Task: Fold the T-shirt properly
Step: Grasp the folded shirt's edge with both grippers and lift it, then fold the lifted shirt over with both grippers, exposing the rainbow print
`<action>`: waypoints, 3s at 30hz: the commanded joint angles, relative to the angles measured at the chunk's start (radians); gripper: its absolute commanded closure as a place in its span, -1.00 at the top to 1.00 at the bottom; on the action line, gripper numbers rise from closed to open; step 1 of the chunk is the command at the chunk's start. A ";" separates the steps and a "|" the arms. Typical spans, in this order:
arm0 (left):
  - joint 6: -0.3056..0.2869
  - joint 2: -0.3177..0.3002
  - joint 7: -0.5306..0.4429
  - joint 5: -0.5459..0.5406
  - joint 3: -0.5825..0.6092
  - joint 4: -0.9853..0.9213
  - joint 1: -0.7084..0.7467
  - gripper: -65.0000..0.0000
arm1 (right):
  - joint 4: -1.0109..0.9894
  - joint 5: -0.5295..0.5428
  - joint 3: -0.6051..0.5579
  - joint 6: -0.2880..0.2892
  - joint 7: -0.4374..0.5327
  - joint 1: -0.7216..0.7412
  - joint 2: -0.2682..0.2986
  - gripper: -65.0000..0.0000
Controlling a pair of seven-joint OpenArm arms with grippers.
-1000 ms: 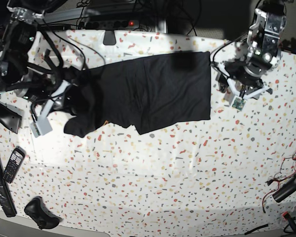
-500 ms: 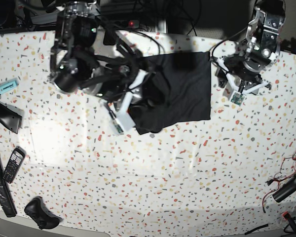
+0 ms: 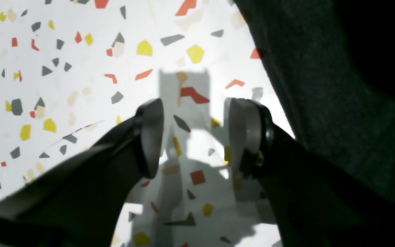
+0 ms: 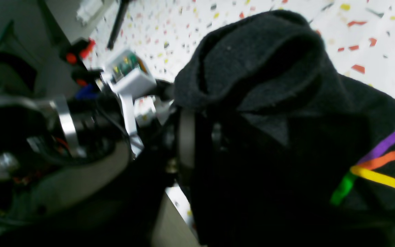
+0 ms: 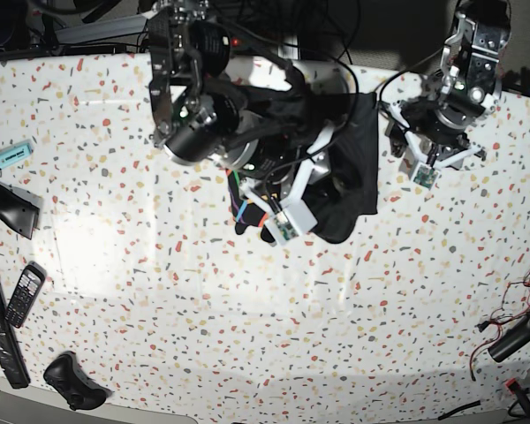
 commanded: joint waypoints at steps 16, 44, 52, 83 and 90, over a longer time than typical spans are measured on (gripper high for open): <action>0.059 -0.136 0.019 -0.167 -0.006 0.085 -0.005 -0.29 | 0.018 0.070 0.031 0.004 0.016 0.083 -0.018 -0.44; -0.053 0.083 -0.074 -0.136 -0.005 -0.330 -0.148 -0.43 | -0.347 -0.170 0.201 0.004 0.097 0.123 0.224 -1.00; -0.108 0.105 -0.147 -0.140 -0.005 -0.470 -0.334 -0.43 | -0.242 -0.166 0.198 0.005 0.108 0.003 0.227 -1.00; -0.234 0.009 0.067 -0.521 0.003 -0.156 -0.311 -0.43 | -0.375 -0.200 0.259 -0.034 0.206 0.277 0.216 -1.00; -0.233 0.011 0.049 -0.473 0.003 -0.142 -0.177 -0.43 | -0.623 -0.260 0.259 -0.034 0.222 0.425 0.216 -1.00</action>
